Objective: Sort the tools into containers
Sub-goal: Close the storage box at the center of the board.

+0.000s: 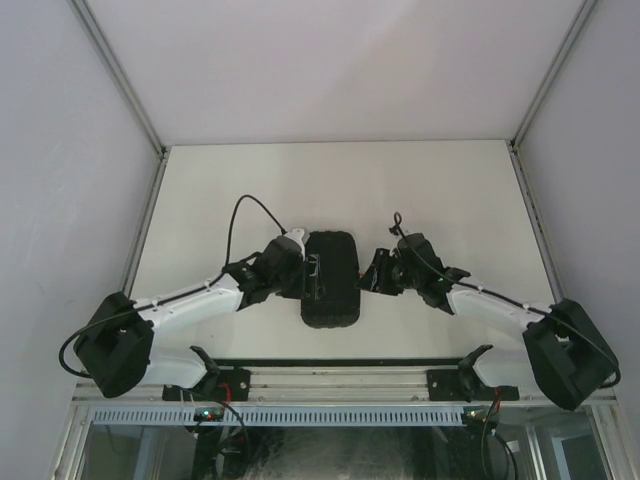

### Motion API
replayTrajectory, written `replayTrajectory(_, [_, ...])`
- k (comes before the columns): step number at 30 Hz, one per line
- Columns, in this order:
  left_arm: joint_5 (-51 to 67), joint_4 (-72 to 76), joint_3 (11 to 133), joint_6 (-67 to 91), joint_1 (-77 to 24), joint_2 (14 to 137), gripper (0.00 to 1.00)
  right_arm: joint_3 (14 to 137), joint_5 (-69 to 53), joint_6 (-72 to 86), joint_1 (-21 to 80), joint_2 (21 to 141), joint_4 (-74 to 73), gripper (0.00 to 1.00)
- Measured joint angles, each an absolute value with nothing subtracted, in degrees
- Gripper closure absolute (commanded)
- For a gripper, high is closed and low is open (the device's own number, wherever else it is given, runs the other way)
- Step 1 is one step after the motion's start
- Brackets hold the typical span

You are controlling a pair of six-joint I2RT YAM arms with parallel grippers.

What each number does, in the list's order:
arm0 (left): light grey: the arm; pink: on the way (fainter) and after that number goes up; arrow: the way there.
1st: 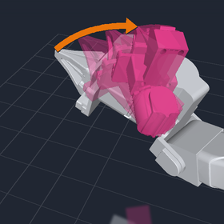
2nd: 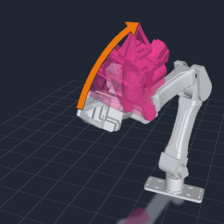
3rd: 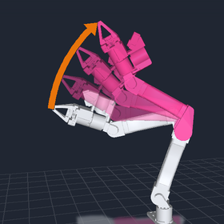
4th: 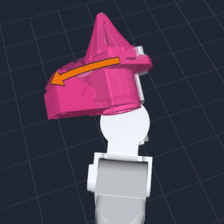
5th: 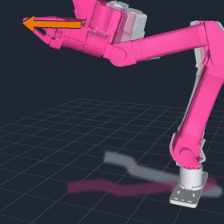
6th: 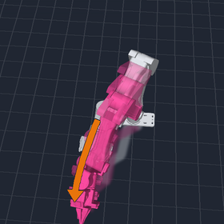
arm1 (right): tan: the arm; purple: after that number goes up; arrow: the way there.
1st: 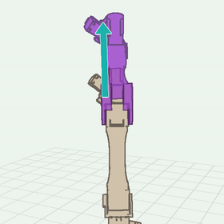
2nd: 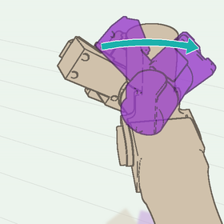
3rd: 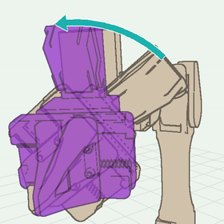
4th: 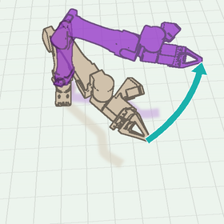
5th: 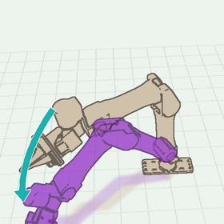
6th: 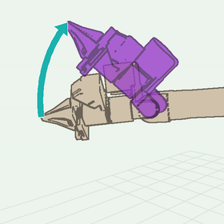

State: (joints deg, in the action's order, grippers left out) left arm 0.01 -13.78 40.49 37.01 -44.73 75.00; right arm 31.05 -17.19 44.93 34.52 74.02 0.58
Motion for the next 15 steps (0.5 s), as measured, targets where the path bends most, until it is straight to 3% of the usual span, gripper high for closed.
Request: replayTrajectory(15, [-0.67, -15.55, 41.82, 36.93, -44.95, 76.12, 0.29, 30.48, -9.1, 38.15, 27.81, 55.4, -11.11, 0.43])
